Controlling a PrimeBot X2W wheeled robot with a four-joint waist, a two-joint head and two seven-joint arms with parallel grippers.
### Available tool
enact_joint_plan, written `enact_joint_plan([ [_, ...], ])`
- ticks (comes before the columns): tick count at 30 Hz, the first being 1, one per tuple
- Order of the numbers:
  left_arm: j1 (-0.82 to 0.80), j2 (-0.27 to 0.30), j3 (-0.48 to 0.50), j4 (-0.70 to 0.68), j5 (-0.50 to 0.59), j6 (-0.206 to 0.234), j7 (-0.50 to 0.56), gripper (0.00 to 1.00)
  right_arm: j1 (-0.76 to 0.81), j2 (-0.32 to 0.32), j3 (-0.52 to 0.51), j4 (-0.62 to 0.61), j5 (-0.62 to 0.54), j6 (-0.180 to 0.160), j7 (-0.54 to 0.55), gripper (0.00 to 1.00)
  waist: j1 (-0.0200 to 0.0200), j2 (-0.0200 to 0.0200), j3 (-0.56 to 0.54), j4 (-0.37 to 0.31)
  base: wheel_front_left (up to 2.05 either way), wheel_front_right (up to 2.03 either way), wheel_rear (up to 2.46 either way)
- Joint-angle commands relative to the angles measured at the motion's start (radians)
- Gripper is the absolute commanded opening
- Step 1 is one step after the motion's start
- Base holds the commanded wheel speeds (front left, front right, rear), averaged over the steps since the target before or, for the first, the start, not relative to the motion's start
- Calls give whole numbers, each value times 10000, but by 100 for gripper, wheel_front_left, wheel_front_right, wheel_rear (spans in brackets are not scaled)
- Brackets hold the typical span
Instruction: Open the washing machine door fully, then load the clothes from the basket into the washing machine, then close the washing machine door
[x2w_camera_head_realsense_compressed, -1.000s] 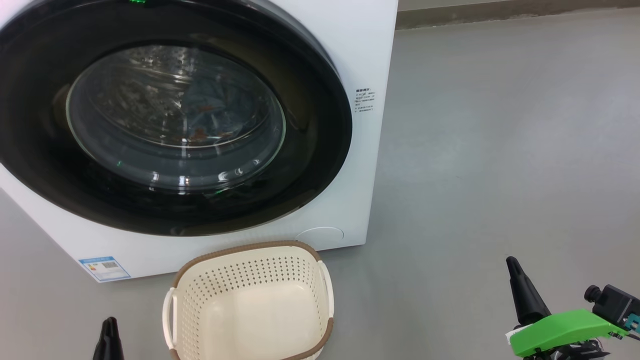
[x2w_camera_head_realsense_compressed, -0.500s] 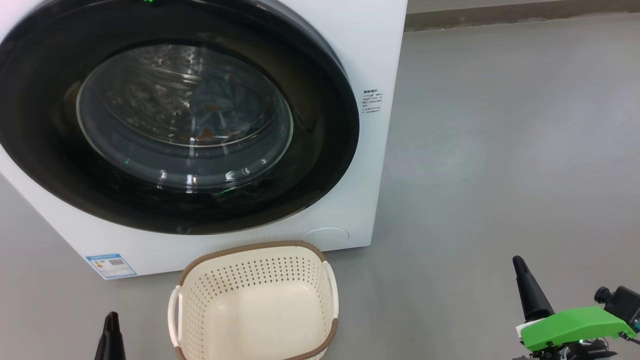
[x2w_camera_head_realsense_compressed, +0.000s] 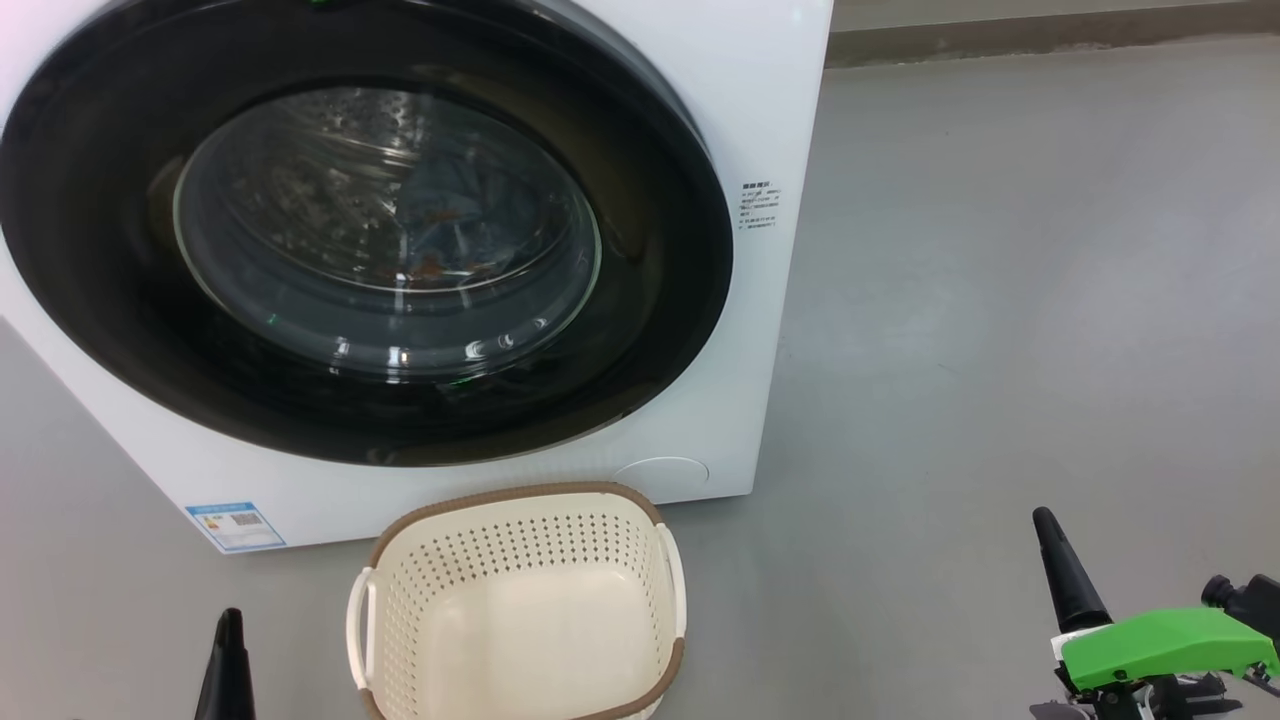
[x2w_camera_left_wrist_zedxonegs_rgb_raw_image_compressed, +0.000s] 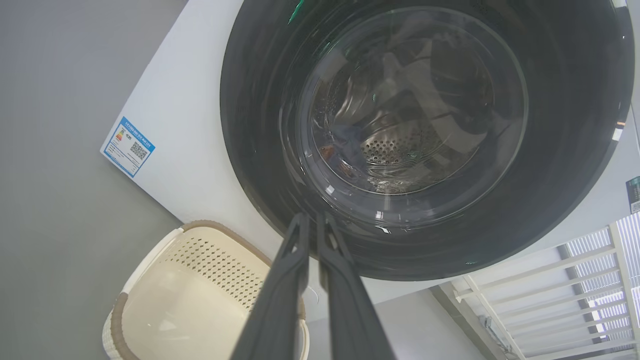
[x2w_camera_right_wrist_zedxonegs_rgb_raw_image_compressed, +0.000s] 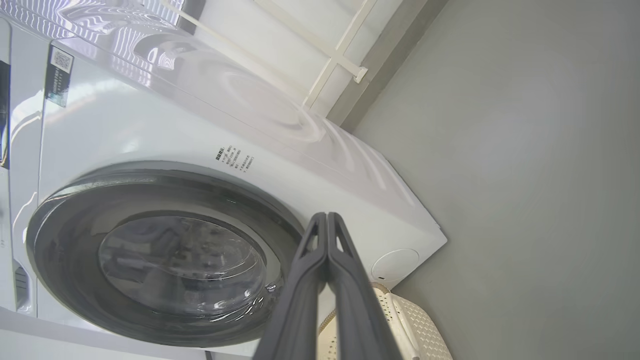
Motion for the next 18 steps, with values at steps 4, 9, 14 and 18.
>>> enact_joint_plan([
  [4,-443,101,133,-341,-610,3,177,0,-492,-47,-42,-301,554,-16,131,0,0,-1,-14,55,0,0,0],
  [9,-495,96,111,-373,-1172,3,324,0,-517,-10,-141,-316,998,-17,268,0,0,-1,-28,117,0,0,0],
  [14,-537,92,94,-398,-1622,3,442,0,-537,19,-221,-328,1353,-18,379,0,0,-1,-40,166,0,0,0],
  [18,-579,88,77,-423,-2068,4,559,0,-557,49,-301,-339,1705,-19,489,0,0,-1,-51,215,0,0,0],
])
